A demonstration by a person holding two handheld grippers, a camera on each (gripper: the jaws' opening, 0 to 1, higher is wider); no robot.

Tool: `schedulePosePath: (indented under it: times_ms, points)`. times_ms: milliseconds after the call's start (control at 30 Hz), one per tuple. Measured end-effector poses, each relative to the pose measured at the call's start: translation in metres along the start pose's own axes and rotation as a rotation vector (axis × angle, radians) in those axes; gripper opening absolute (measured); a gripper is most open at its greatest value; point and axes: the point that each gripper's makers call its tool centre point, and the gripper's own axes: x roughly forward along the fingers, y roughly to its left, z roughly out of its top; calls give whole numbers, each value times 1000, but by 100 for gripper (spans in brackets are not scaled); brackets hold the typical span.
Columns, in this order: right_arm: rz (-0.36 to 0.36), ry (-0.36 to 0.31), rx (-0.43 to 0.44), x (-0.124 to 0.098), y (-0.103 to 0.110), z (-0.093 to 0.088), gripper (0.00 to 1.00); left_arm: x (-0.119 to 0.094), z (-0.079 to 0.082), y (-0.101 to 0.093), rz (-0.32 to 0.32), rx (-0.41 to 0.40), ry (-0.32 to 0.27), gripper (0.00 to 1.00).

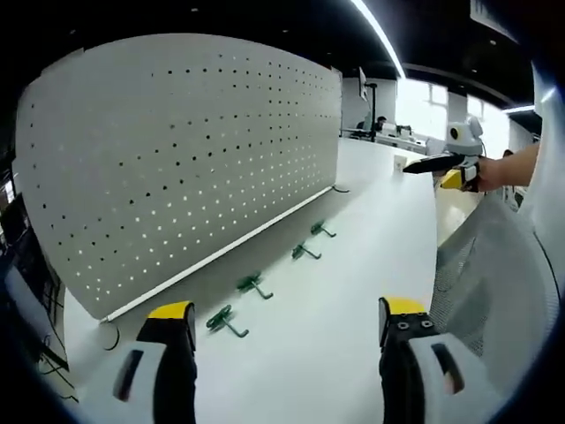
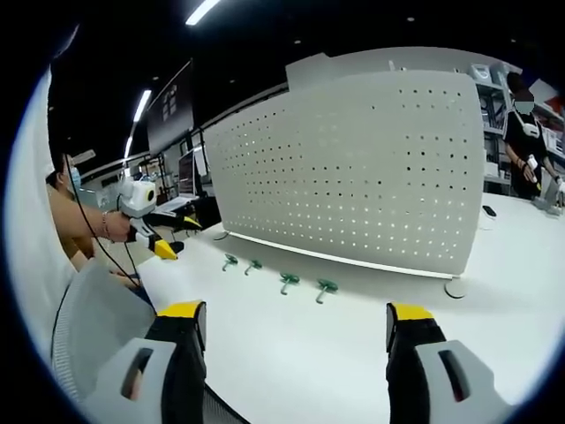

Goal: Insert the hook assembly into the mounting plate slot until the hook locks in place.

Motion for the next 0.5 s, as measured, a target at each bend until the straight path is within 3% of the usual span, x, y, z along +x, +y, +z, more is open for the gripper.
schedulePosePath:
  times_ms: [500]
  points:
    - [-2, -9, -1, 0, -4, 0, 81, 11, -10, 24, -26, 52, 94, 87]
